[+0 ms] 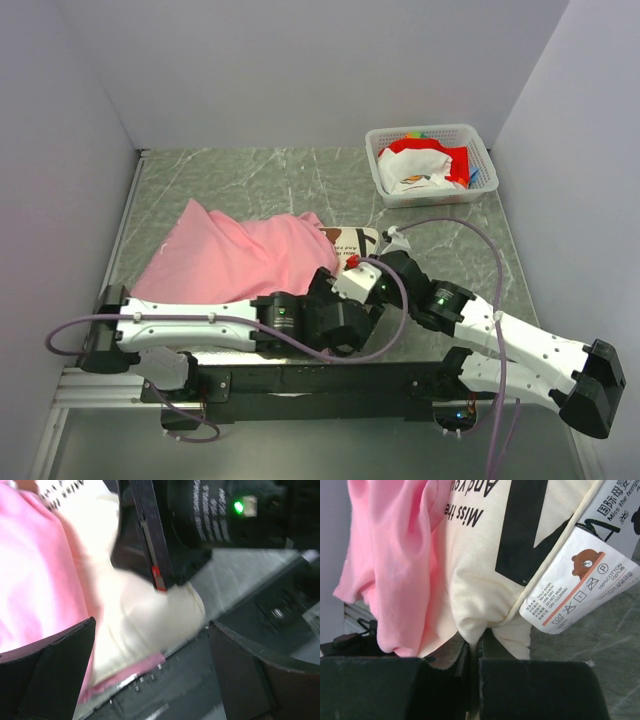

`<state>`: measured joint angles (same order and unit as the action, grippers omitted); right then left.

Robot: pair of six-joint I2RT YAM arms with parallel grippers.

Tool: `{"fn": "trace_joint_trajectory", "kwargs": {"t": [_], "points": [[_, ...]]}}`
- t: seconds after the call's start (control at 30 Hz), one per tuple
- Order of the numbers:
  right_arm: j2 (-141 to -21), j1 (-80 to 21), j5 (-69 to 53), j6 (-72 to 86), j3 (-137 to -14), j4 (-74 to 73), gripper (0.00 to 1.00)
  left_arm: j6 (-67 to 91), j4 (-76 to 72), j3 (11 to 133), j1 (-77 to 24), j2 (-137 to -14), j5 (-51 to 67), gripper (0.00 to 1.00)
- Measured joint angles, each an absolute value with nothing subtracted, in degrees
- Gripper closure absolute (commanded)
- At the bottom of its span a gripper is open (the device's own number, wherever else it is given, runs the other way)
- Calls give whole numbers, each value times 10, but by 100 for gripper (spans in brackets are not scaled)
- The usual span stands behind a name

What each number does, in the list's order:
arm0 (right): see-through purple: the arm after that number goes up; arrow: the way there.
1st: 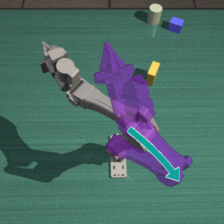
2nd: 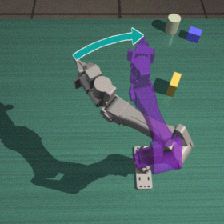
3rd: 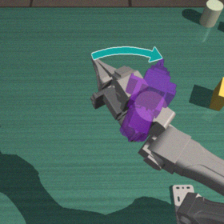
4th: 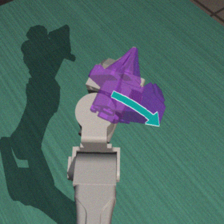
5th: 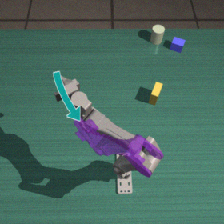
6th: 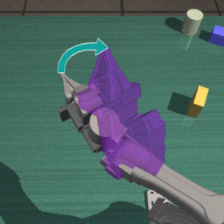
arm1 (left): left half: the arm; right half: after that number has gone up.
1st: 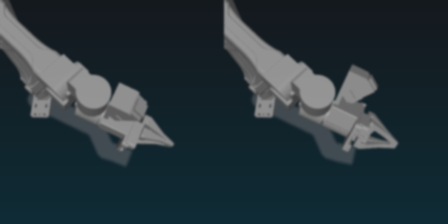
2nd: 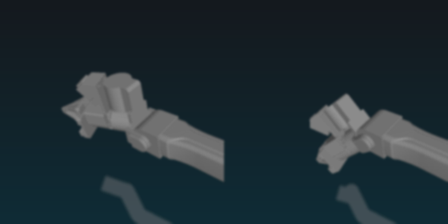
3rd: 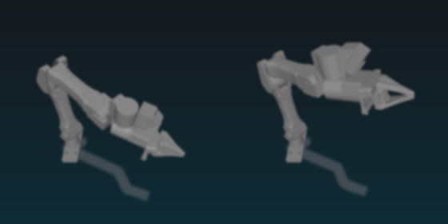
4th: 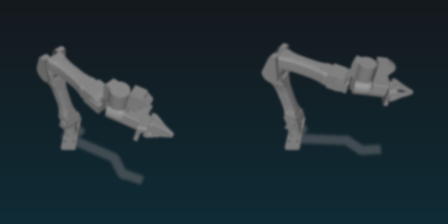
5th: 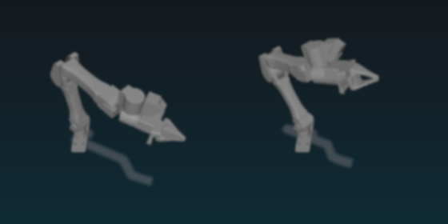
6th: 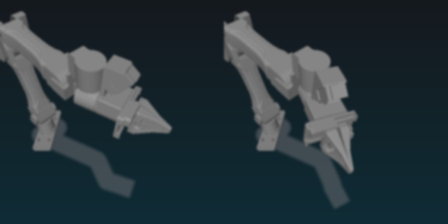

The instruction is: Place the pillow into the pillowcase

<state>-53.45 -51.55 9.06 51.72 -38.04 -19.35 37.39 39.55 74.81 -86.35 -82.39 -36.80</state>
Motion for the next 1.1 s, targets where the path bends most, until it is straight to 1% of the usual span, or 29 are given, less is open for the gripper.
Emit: {"fn": "trace_joint_trajectory", "kwargs": {"t": [0.1, 0.27, 0.37, 0.4, 0.47, 0.5, 0.53, 0.57, 0.6, 0.63, 0.7, 0.77, 0.8, 0.97, 1.03, 1.1], "points": [[-532, -512, 73, 518, -387, -195, 100, 385, 397, 763, -879, -868, -437, 1], [-526, -509, 61, 520, -399, -199, 100, 380, 383, 772, -910, -924, -495, 2], [-519, -510, 55, 521, -402, -203, 100, 378, 376, 772, -915, -939, -518, 14], [-517, -510, 54, 522, -402, -204, 100, 376, 375, 772, -915, -943, -529, 30], [-513, -510, 51, 524, -402, -206, 100, 372, 375, 772, -915, -951, -553, 70], [-510, -510, 50, 524, -402, -207, 91, 372, 381, 776, -916, -958, -562, 99], [-507, -510, 51, 524, -402, -209, 79, 378, 390, 781, -916, -966, -575, 99], [-503, -510, 53, 523, -402, -216, 64, 383, 404, 787, -916, -975, -590, 99], [-500, -508, 60, 525, -402, -222, 38, 390, 412, 791, -915, -981, -600, 99], [-496, -507, 66, 525, -402, -224, 28, 397, 414, 793, -915, -983, -604, 99], [-483, -507, 77, 524, -403, -231, 12, 401, 418, 790, -913, -981, -608, 99], [-460, -506, 88, 525, -405, -240, 2, 408, 414, 776, -903, -966, -603, 99], [-443, -504, 98, 526, -405, -244, 0, 413, 411, 765, -896, -951, -594, 99], [-319, -463, 145, 541, -400, -262, 0, 427, 410, 732, -852, -847, -561, 99], [-272, -448, 148, 549, -383, -259, 1, 425, 407, 730, -837, -804, -553, 99], [-249, -445, 136, 557, -350, -234, 3, 420, 399, 729, -824, -759, -547, 99]]}}
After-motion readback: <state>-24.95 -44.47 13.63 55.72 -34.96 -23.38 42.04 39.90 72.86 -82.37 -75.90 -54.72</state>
